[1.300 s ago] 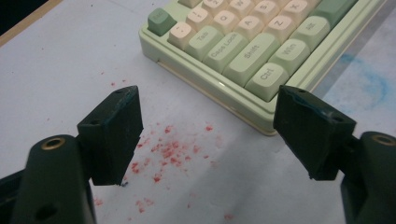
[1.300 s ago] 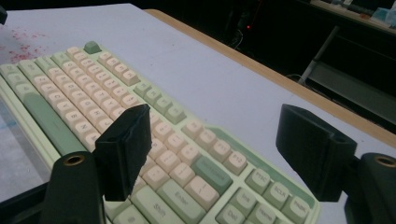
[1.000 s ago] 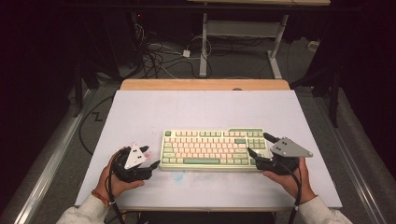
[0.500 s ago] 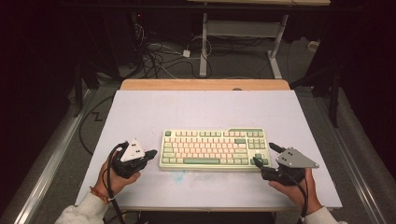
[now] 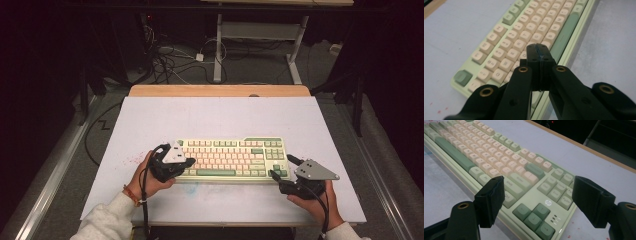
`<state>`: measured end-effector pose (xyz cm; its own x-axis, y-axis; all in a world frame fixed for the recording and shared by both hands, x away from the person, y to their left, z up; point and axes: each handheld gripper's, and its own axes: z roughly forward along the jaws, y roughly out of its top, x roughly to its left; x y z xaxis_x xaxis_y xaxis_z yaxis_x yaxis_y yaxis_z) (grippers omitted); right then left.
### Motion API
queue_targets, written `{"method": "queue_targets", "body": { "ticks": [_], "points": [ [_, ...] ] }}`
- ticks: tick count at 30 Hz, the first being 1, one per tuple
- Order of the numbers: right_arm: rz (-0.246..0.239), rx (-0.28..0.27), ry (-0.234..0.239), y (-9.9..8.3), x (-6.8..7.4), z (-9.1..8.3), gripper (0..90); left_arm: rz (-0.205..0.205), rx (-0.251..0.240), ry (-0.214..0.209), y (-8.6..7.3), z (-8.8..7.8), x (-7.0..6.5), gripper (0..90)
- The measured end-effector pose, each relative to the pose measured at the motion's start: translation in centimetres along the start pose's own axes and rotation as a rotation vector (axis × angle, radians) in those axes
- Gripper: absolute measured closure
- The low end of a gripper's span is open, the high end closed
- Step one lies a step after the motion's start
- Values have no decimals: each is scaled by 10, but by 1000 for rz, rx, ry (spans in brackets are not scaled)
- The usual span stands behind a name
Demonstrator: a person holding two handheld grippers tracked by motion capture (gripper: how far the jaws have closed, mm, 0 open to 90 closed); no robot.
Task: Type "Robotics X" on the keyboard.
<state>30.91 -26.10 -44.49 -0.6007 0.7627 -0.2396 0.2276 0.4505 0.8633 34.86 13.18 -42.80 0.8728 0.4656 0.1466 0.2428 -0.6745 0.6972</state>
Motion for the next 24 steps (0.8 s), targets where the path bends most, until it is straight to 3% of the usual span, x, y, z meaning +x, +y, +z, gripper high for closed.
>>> {"method": "queue_targets", "body": {
  "ticks": [10,24],
  "points": [
    [-12,16,11,-2,1,3,265,36,60,-43,15,30,-3,881],
    [-18,19,17,-3,1,4,265,50,106,-46,17,46,1,881]
  ]
}}
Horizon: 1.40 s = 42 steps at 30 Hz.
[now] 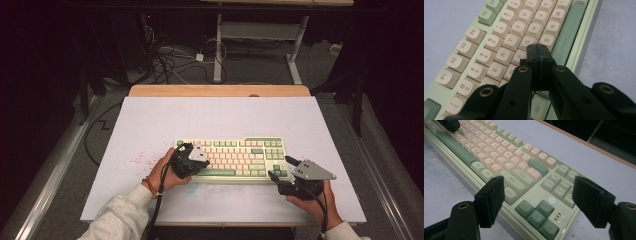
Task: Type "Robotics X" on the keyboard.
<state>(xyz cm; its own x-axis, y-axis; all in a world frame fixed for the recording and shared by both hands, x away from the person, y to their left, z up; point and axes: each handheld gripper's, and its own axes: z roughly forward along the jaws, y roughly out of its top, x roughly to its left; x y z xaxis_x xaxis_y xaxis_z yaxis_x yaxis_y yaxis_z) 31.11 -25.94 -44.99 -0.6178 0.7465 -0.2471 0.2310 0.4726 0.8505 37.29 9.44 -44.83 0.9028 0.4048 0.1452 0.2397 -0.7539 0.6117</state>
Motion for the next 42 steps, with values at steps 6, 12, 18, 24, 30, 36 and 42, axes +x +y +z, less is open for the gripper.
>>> {"method": "queue_targets", "body": {
  "ticks": [6,12,18,24,30,36,42],
  "points": [
    [5,-3,-1,0,0,0,265,1,-3,6,-1,-2,1,881],
    [1,0,2,1,1,0,265,6,6,10,-1,-2,1,882],
    [5,4,2,0,0,1,268,14,17,5,2,3,3,881],
    [3,10,5,0,1,3,268,16,21,1,2,4,7,881],
    [3,10,3,0,0,2,267,27,17,-1,3,1,5,881],
    [5,12,3,0,0,3,267,35,0,11,4,-5,2,881],
    [-2,28,8,-1,1,4,267,42,45,3,0,4,1,880]
  ]
}}
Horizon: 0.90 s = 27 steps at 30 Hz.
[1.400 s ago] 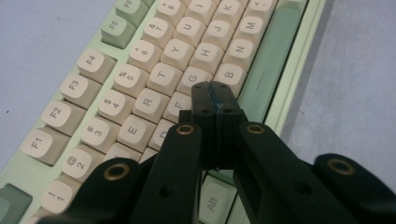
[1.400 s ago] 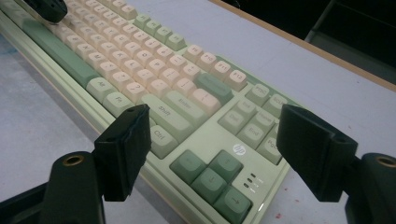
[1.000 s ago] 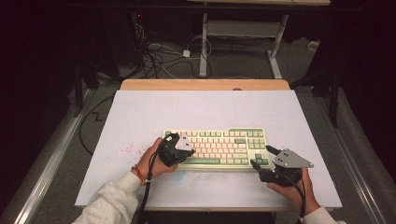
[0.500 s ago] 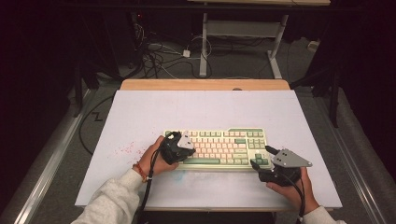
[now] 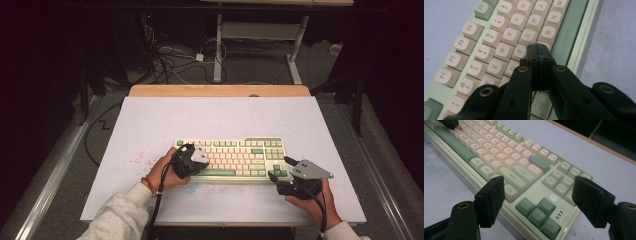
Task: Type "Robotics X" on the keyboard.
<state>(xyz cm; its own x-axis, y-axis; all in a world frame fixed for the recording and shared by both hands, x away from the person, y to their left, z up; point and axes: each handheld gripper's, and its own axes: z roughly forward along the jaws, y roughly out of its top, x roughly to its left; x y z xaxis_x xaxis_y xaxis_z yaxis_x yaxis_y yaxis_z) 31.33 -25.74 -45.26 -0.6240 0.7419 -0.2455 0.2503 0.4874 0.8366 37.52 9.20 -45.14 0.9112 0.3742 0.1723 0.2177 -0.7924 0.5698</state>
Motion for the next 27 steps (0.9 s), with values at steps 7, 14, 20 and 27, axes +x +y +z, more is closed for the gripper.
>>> {"method": "queue_targets", "body": {
  "ticks": [7,14,20,27],
  "points": [
    [9,-15,0,1,0,-2,267,7,-48,31,4,-14,-1,882],
    [1,-18,-2,1,0,-3,268,-7,-76,63,1,-21,2,881],
    [3,-14,0,1,0,-2,269,-18,-99,80,-2,-25,4,881],
    [3,-16,1,1,0,-3,268,-32,-115,101,-5,-30,6,881]
  ]
}}
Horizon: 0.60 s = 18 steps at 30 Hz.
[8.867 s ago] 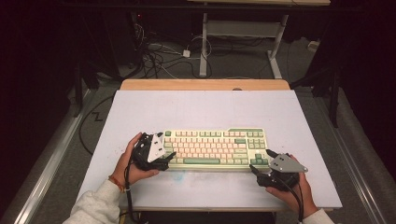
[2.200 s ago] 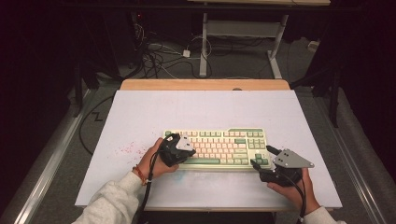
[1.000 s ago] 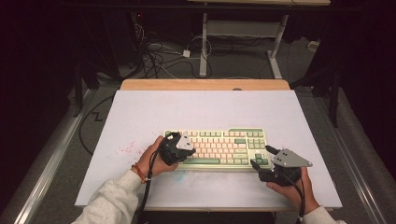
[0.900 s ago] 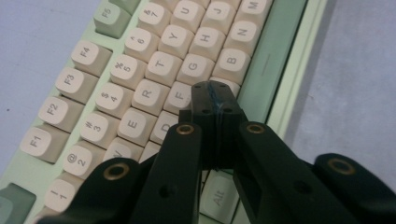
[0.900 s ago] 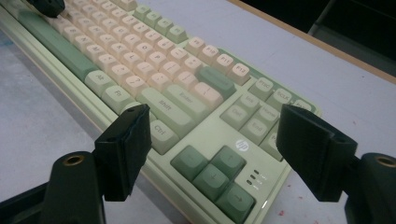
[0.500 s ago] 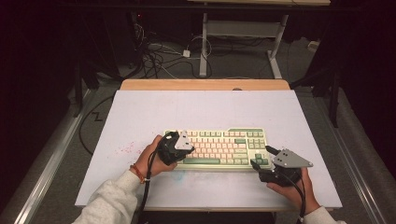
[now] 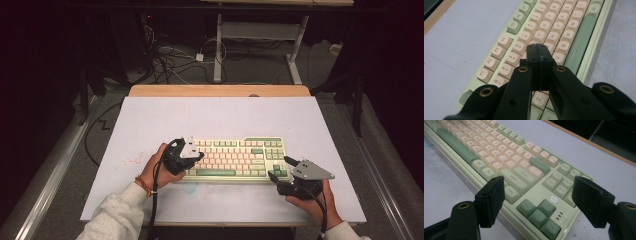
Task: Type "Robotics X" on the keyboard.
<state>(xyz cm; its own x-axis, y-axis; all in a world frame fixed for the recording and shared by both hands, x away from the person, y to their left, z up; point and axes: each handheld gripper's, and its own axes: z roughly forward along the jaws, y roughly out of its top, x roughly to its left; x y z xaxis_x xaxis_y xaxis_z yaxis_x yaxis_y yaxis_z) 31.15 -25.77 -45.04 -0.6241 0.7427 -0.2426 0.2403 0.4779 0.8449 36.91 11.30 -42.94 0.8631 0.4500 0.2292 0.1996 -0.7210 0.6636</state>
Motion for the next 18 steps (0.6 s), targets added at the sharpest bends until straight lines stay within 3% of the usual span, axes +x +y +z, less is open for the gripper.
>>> {"method": "queue_targets", "body": {
  "ticks": [8,18],
  "points": [
    [2,-10,6,1,0,-1,265,-12,-7,21,-8,-9,3,881],
    [-2,-4,4,1,1,-1,266,-57,-2,45,-19,-17,13,881]
  ]
}}
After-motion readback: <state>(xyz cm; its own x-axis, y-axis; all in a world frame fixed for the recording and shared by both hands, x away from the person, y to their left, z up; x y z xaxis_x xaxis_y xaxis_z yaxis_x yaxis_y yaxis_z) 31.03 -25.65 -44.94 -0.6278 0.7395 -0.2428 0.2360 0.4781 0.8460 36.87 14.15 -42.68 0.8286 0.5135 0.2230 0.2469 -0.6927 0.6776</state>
